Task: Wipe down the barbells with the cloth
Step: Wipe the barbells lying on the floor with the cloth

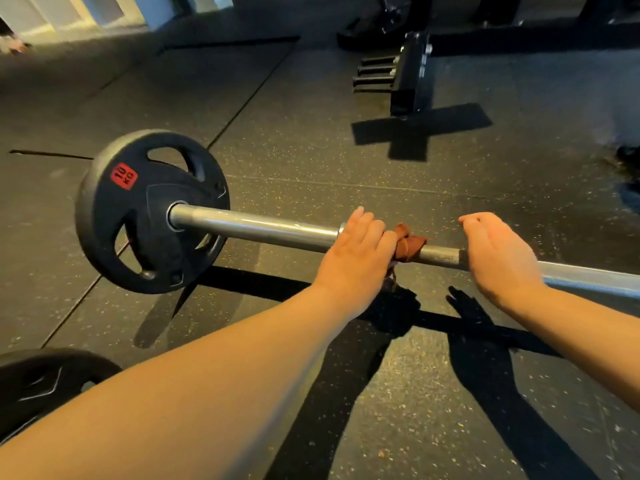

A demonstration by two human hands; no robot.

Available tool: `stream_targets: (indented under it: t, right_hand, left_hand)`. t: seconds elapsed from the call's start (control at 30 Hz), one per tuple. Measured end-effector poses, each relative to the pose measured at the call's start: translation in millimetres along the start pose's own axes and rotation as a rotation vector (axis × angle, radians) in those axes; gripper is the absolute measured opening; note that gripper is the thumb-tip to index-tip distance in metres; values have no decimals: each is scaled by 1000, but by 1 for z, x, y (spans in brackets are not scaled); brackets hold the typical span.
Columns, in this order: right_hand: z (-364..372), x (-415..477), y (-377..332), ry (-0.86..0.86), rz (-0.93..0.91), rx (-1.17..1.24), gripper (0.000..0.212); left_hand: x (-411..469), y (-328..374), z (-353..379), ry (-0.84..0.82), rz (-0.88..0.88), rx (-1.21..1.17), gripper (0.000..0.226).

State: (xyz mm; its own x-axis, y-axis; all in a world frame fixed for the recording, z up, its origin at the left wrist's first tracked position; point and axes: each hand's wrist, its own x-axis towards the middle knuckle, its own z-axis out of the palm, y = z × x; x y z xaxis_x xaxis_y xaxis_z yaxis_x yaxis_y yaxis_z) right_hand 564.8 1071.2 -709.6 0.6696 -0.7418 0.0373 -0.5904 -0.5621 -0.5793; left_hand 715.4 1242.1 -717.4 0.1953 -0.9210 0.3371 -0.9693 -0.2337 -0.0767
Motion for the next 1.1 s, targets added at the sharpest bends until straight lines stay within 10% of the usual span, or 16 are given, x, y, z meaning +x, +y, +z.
stream_targets:
  t: [0.13, 0.3, 0.53, 0.73, 0.93, 1.1]
  right_hand:
    - [7, -10, -34, -61, -27, 87, 37]
    - [35, -13, -87, -136, -194, 206, 27]
    - [68, 0, -145, -117, -262, 305, 28]
    - [79, 17, -172, -209, -373, -110, 46]
    - [99, 31, -172, -164, -345, -304, 46]
    - [98, 28, -167, -151, -378, -409, 44]
  left_hand:
    - [-9, -20, -12, 88, -83, 7, 24]
    - [-20, -43, -12, 80, -609, -215, 19]
    - [-46, -84, -21, -19, -318, -338, 24]
    - [-43, -123, -26, 141, -790, -390, 7]
    - [-54, -126, -12, 60, -360, -394, 26]
    - [-76, -200, -13, 162, -651, -329, 18]
